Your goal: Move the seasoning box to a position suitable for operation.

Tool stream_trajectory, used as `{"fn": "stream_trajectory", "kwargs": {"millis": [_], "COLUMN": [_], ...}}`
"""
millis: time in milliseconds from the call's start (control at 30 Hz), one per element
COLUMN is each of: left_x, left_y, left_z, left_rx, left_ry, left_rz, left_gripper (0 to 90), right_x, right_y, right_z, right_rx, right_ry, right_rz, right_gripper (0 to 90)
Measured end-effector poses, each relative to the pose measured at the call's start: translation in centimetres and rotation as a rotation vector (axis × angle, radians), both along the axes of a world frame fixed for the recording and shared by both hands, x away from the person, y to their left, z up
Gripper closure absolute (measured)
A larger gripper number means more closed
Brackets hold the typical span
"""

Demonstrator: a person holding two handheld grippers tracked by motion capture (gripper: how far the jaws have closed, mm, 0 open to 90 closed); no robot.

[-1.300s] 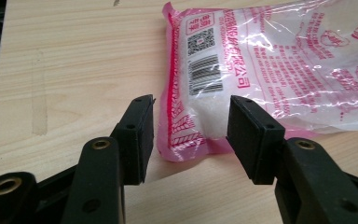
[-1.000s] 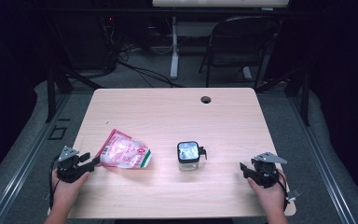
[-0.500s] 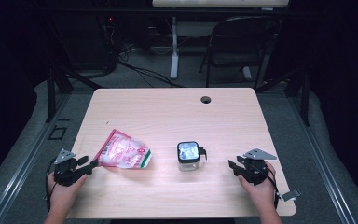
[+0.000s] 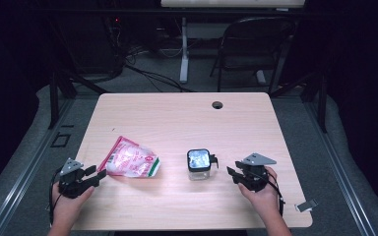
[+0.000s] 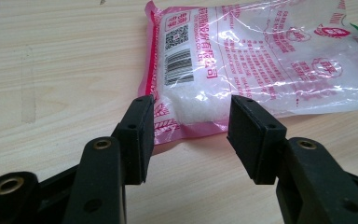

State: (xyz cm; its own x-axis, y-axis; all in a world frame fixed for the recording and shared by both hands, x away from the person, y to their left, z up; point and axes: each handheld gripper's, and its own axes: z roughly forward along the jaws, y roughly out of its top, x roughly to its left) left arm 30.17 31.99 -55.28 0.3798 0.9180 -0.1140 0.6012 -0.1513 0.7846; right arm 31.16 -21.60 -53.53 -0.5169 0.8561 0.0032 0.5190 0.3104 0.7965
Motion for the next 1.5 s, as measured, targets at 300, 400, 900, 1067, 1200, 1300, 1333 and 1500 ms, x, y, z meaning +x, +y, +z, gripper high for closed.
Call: {"fn": "stream_trajectory", "kwargs": {"millis": [300,400,900,1067,1200,1300,1333,1500], "left_x": [-0.4,-0.4,-0.4,-0.3,-0.4,-0.3,-0.3,-0.3], "left_y": [0.6,0.9,1.5,1.6,1.4,1.5,1.6,1.7], "left_z": [-0.1,-0.1,-0.8,-0.8,-0.7,-0.8,-0.8,-0.9], "left_rx": [-0.024,-0.038,-0.045,-0.045,-0.039,-0.042,-0.04,-0.047], "left_ry": [0.003,0.011,0.041,0.056,0.047,0.059,0.06,0.051], "left_rz": [0.017,0.02,0.053,0.062,0.069,0.068,0.067,0.075], "left_gripper": [50.9,51.9,53.5,53.5,53.2,52.5,52.5,51.9], "right_x": [1.8,2.5,4.1,4.3,4.3,4.1,4.1,3.9], "right_y": [2.8,3.3,4.4,4.2,4.1,4.2,4.2,4.3], "right_z": [-0.7,-1.4,-3.3,-3.2,-3.2,-3.1,-3.1,-3.0], "right_rx": [-0.03,-0.024,-0.031,0.017,-0.003,-0.028,-0.03,-0.049], "right_ry": [0.081,0.097,0.064,0.058,0.046,0.04,0.04,0.038], "right_rz": [0.066,0.064,0.088,0.083,0.105,0.105,0.108,0.115], "right_gripper": [64.3,65.6,70.0,72.7,74.3,74.9,75.0,75.4]}}
